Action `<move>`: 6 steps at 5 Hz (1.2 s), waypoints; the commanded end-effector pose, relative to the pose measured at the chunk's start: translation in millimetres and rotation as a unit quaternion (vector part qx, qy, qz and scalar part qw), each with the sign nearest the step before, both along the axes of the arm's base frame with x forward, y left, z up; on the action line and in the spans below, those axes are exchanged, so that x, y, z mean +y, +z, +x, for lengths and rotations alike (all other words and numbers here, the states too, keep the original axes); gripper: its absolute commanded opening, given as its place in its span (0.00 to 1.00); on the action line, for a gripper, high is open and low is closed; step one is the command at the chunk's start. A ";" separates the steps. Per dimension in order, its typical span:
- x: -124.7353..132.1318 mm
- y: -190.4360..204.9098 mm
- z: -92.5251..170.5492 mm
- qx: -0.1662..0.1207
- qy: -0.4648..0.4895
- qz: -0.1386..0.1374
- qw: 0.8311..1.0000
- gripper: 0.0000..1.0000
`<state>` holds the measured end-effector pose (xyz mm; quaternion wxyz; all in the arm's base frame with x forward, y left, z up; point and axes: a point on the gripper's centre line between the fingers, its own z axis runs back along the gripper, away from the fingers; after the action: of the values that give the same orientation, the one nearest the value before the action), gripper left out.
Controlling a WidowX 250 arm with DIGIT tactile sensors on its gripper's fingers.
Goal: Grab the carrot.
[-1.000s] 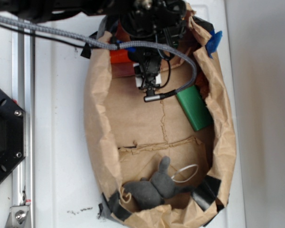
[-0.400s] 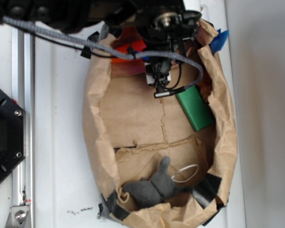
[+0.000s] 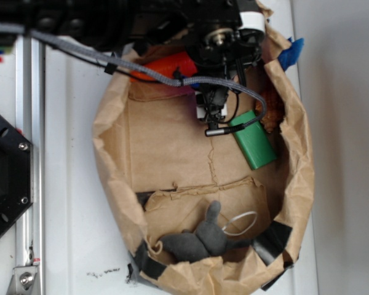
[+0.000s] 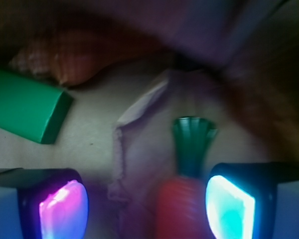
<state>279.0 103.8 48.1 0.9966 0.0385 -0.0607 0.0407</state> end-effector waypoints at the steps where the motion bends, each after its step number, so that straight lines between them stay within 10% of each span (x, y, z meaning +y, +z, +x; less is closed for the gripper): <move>1: -9.0 -23.7 2.6 0.013 -0.014 -0.010 1.000 1.00; 2: -10.2 -23.3 3.0 0.004 -0.012 -0.023 1.000 0.07; 3: -6.2 -20.8 4.3 0.003 -0.018 -0.019 1.000 0.00; 5: -7.7 -5.4 3.9 -0.008 -0.024 -0.021 0.999 0.00; 6: -11.2 3.7 -0.7 0.026 -0.018 -0.050 0.998 0.79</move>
<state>274.3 88.3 41.6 0.9994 -0.0199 -0.0200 0.0190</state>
